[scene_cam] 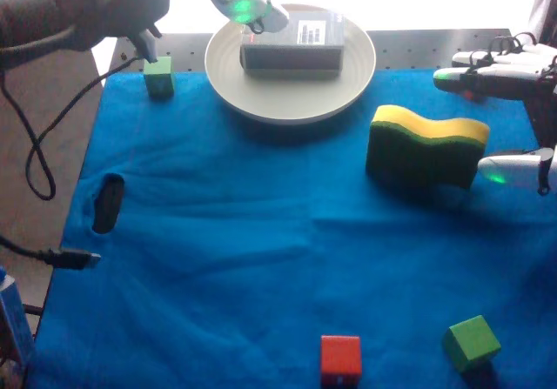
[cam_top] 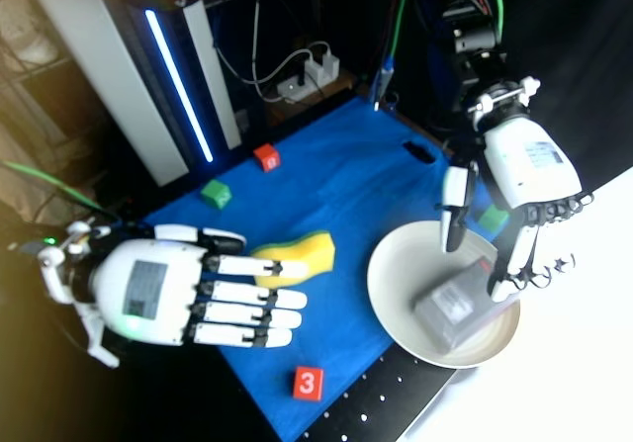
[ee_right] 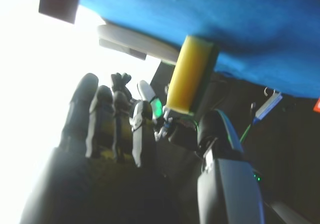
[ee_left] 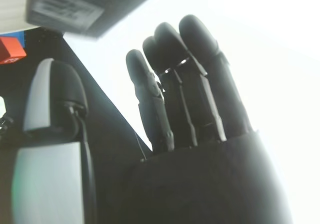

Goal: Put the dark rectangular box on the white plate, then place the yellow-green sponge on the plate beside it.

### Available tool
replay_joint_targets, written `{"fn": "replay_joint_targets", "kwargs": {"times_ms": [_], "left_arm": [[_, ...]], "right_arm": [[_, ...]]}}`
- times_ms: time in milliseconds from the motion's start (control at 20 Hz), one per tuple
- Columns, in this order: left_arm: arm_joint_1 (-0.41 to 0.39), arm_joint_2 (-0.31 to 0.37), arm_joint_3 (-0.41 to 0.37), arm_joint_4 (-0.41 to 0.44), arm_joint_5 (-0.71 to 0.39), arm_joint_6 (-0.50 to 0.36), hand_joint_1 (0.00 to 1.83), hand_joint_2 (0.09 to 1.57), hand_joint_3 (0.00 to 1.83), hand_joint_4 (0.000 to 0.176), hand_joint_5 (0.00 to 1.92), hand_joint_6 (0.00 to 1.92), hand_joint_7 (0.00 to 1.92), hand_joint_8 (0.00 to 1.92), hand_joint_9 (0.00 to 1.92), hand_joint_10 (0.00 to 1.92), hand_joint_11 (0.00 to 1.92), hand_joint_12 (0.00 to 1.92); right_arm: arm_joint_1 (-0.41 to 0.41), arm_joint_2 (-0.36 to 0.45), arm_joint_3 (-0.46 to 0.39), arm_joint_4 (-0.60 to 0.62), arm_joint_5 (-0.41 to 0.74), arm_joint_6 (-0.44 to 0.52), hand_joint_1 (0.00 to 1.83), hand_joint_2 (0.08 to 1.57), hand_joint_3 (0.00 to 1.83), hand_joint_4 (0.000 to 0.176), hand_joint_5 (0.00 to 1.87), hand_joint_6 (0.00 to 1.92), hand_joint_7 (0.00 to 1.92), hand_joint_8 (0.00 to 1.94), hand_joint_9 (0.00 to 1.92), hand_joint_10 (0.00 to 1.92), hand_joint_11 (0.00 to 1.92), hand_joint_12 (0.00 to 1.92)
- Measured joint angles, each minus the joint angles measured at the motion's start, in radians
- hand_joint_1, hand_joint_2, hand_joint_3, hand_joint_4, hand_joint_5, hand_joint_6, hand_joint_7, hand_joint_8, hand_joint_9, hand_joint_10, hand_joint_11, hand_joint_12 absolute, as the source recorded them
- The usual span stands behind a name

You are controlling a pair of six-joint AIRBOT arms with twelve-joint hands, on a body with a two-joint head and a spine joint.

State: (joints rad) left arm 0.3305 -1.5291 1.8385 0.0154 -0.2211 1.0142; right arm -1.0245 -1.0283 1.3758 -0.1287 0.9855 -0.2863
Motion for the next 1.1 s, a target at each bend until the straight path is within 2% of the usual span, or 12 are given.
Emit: {"fn": "replay_joint_targets", "kwargs": {"times_ms": [50, 100, 200, 250, 300, 350, 450, 600, 750, 850, 950, 1100], "left_arm": [[0.004, 0.019, -0.019, -0.001, -0.011, -0.001, 0.93, 1.04, 0.0, 0.0, 0.78, 0.0, 0.6, 0.54, 0.52, 1.0, 0.39, 1.44], [0.02, 0.053, -0.063, -0.001, -0.04, 0.0, 0.85, 0.99, 0.0, 0.066, 0.68, 0.0, 0.58, 0.38, 0.5, 0.84, 0.34, 1.42], [0.038, 0.083, -0.108, 0.0, -0.069, 0.0, 0.78, 0.99, 0.0, 0.079, 0.58, 0.0, 0.54, 0.24, 0.45, 0.68, 0.17, 1.44], [0.054, 0.113, -0.151, 0.0, -0.089, 0.0, 0.74, 0.98, 0.0, 0.115, 0.43, 0.01, 0.46, 0.03, 0.29, 0.27, 0.01, 0.77], [0.064, 0.133, -0.178, 0.003, -0.106, -0.001, 0.74, 0.98, 0.0, 0.115, 0.43, 0.01, 0.46, 0.03, 0.29, 0.27, 0.01, 0.77], [0.087, 0.171, -0.222, 0.002, -0.144, -0.001, 0.71, 0.98, 0.0, 0.149, 0.36, 0.0, 0.35, 0.01, 0.27, 0.03, 0.0, 0.31], [0.117, 0.229, -0.286, 0.002, -0.196, 0.0, 0.67, 0.96, 0.0, 0.152, 0.33, 0.0, 0.3, 0.0, 0.26, 0.01, 0.0, 0.63], [0.182, 0.325, -0.405, -0.014, -0.264, 0.04, 0.56, 0.94, 0.0, 0.172, 0.19, 0.0, 0.1, 0.01, 0.03, 0.0, 0.0, 0.05], [0.255, 0.414, -0.523, -0.029, -0.325, 0.08, 0.59, 0.92, 0.0, 0.176, 0.08, 0.0, 0.0, 0.0, 0.0, 0.0, 0.0, 0.0], [0.328, 0.48, -0.599, -0.072, -0.407, 0.085, 0.62, 0.9, 0.0, 0.176, 0.09, 0.01, 0.0, 0.0, 0.0, 0.0, 0.0, 0.0], [0.41, 0.536, -0.684, -0.185, -0.505, 0.161, 0.65, 0.91, 0.0, 0.172, 0.1, 0.01, 0.0, 0.0, 0.0, 0.0, 0.0, 0.0], [0.556, 0.615, -0.803, -0.319, -0.67, 0.225, 0.68, 0.93, 0.0, 0.142, 0.12, 0.01, 0.0, 0.0, 0.0, 0.0, 0.0, 0.0]], "right_arm": [[0.0, 0.0, 0.0, 0.0, 0.0, 0.004, 0.65, 1.16, 0.0, 0.095, 0.29, 0.0, 0.17, 0.0, 0.15, 0.01, 0.0, 0.49], [0.0, 0.0, 0.0, -0.001, 0.0, 0.02, 0.66, 1.14, 0.0, 0.113, 0.27, 0.0, 0.15, 0.0, 0.13, 0.0, 0.0, 0.35], [0.0, 0.0, 0.0, -0.006, 0.001, 0.023, 0.66, 1.12, 0.0, 0.105, 0.27, 0.0, 0.13, 0.0, 0.11, 0.0, 0.0, 0.26], [0.0, 0.0, 0.0, -0.009, 0.002, 0.023, 0.66, 1.09, 0.0, 0.113, 0.27, 0.0, 0.13, 0.0, 0.11, 0.0, 0.0, 0.14], [0.0, 0.0, 0.0, -0.011, 0.003, 0.023, 0.66, 1.09, 0.0, 0.113, 0.27, 0.0, 0.13, 0.0, 0.11, 0.0, 0.0, 0.14], [0.0, 0.0, 0.0, -0.011, 0.003, 0.024, 0.6, 1.08, 0.0, 0.118, 0.27, 0.0, 0.14, 0.0, 0.14, 0.0, 0.02, 0.25], [0.0, 0.0, 0.0, -0.01, 0.003, 0.024, 0.67, 1.06, 0.0, 0.092, 0.29, 0.0, 0.16, 0.0, 0.14, 0.0, 0.01, 0.38], [0.008, 0.001, 0.002, -0.012, 0.0, 0.024, 0.72, 1.05, 0.0, 0.094, 0.29, 0.0, 0.15, 0.0, 0.16, 0.0, 0.02, 0.62], [0.025, -0.001, 0.007, -0.012, 0.005, 0.025, 0.68, 1.04, 0.0, 0.108, 0.26, 0.0, 0.13, 0.0, 0.08, 0.01, 0.0, 0.37], [0.035, -0.006, 0.014, -0.01, 0.002, 0.024, 0.67, 1.01, 0.0, 0.094, 0.31, 0.0, 0.18, 0.0, 0.14, 0.01, 0.0, 0.46], [0.043, -0.017, 0.018, -0.008, 0.002, 0.025, 0.65, 1.0, 0.0, 0.113, 0.32, 0.01, 0.2, 0.01, 0.16, 0.01, 0.0, 0.48], [0.059, -0.04, 0.034, -0.015, 0.0, 0.025, 0.61, 0.97, 0.0, 0.0, 0.5, 0.01, 0.4, 0.02, 0.35, 0.02, 0.0, 0.89]]}}
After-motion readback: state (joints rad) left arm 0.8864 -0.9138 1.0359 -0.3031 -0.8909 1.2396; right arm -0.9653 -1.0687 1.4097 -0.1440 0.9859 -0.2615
